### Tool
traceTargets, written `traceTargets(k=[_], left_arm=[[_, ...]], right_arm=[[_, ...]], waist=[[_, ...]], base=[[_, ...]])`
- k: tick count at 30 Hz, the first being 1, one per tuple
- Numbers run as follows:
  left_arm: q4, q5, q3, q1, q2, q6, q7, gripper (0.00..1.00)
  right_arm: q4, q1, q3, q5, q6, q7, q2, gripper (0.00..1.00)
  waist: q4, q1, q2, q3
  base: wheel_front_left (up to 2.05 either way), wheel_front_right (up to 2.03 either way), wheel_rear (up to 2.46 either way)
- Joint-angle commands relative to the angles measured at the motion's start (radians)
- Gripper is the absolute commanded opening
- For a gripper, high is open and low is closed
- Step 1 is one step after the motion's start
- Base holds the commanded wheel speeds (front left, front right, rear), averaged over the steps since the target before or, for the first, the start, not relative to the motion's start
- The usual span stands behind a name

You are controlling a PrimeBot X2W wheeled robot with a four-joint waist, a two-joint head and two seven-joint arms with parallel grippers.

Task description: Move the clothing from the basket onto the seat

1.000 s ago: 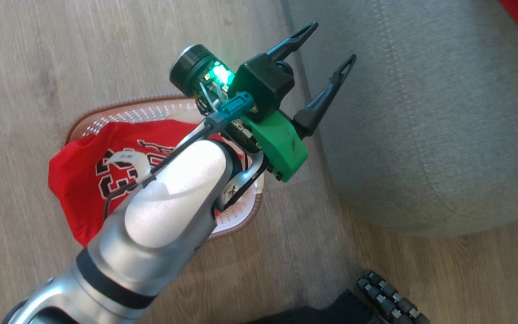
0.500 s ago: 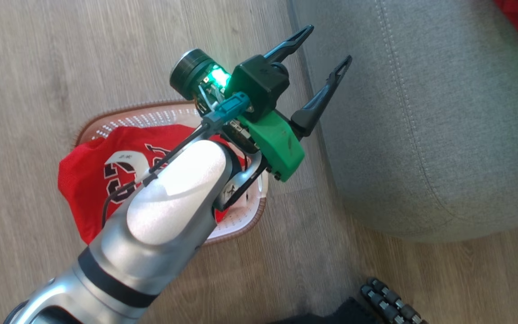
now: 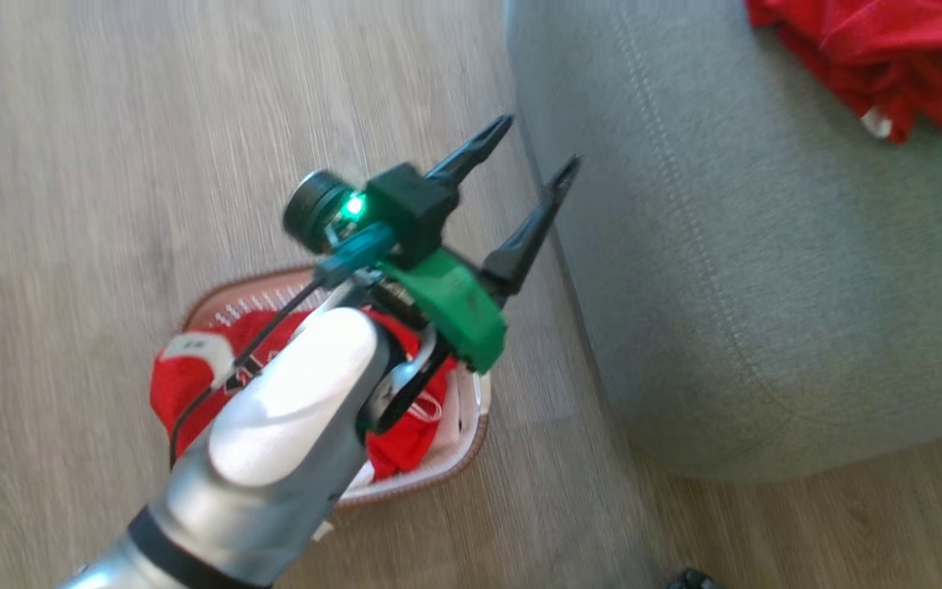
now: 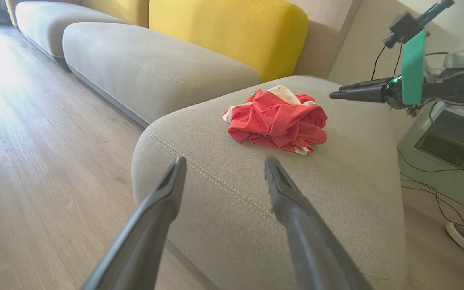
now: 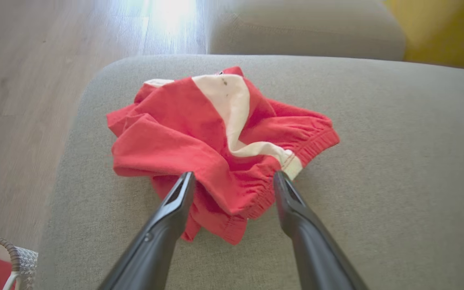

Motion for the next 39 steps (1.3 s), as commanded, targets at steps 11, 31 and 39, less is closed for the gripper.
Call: traceTargets(k=[11,31,39], left_arm=[[-0.094,-0.068,0.105,0.14,0.087,0.053,-0.053,1.0],[-0.194,-0.119,0.215,0.379,0.221,0.179,-0.088,1.0],[-0.214,-0.135,0.261,0.461,0.246,0.227,-0.128,1.0]], right_arm=[[-0.16,0.102,0.005,0.038,0.0,-0.217,-0.134,1.0],[-0.537,0.678,-0.601,-0.217,0.0,-0.272,0.051,1.0],[-0.752,0.938,-0.785,-0.366,0.0,-0.268,0.258,1.0]], waist=[[0.044,0.0,0.0,-0.228],[0.193,0.0,0.0,-0.368],[0.226,0.0,0.0,-0.391]], base=[[0.0,0.0,0.0],[0.0,0.0,0.0],[0.0,0.0,0.0]])
